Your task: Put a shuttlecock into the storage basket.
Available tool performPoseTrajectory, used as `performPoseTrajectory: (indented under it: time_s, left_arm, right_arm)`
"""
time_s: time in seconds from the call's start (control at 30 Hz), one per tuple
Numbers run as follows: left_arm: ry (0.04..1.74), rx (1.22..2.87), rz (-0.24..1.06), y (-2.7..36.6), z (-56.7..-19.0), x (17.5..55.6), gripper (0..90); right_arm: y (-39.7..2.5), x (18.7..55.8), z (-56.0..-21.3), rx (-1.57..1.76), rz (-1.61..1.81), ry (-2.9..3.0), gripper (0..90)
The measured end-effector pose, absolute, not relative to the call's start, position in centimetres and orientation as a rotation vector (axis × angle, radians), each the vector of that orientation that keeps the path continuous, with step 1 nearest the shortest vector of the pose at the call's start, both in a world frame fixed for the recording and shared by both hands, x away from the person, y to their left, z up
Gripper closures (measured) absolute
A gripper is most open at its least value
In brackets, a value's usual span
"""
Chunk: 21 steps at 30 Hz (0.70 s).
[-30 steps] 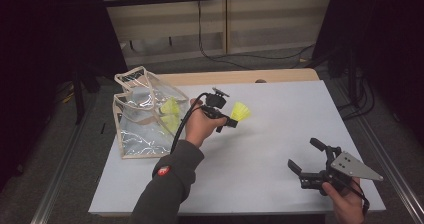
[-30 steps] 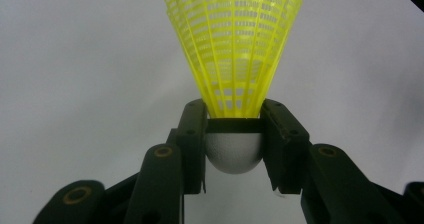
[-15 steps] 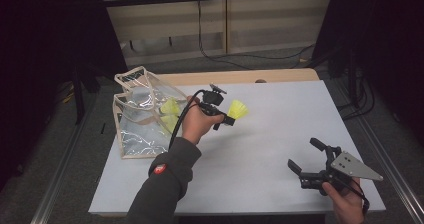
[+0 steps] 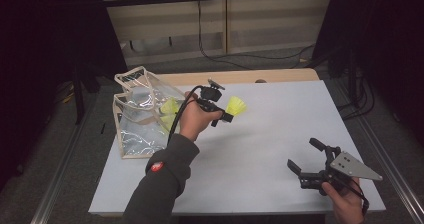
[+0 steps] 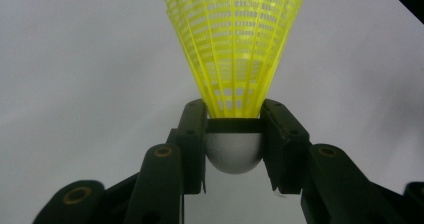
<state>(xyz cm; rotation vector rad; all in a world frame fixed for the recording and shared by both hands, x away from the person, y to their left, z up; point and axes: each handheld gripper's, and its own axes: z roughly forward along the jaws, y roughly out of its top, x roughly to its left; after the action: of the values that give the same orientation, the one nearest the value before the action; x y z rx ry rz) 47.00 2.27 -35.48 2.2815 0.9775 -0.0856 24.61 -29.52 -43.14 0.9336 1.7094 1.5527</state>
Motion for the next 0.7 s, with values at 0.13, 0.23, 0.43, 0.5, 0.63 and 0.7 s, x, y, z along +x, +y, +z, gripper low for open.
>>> performPoseTrajectory:
  time_s: [0.13,0.23,0.43,0.5,0.63,0.7]
  left_arm:
    - [0.979,2.282,-0.08,2.5,-35.0,47.1,64.6]
    - [0.985,2.276,-0.076,2.7,-34.7,47.1,64.6]
    - [0.991,2.284,-0.068,3.0,-34.2,47.2,64.6]
    - [0.995,2.289,-0.07,3.2,-34.0,47.2,64.6]
    - [1.006,2.27,-0.073,3.6,-33.5,47.3,64.6]
    - [1.009,2.266,-0.068,3.7,-33.3,47.4,64.5]
  right_arm:
    - [-29.5,24.6,-43.2,0.938,1.554,1.711,1.0]
    - [-29.5,24.6,-43.2,0.937,1.554,1.71,1.0]
    - [-29.5,24.6,-43.2,0.937,1.553,1.711,1.0]
    - [-29.5,24.6,-43.2,0.936,1.552,1.711,1.0]
    - [-29.5,24.6,-43.2,0.936,1.552,1.71,1.0]
    - [-29.5,24.6,-43.2,0.936,1.551,1.711,1.0]
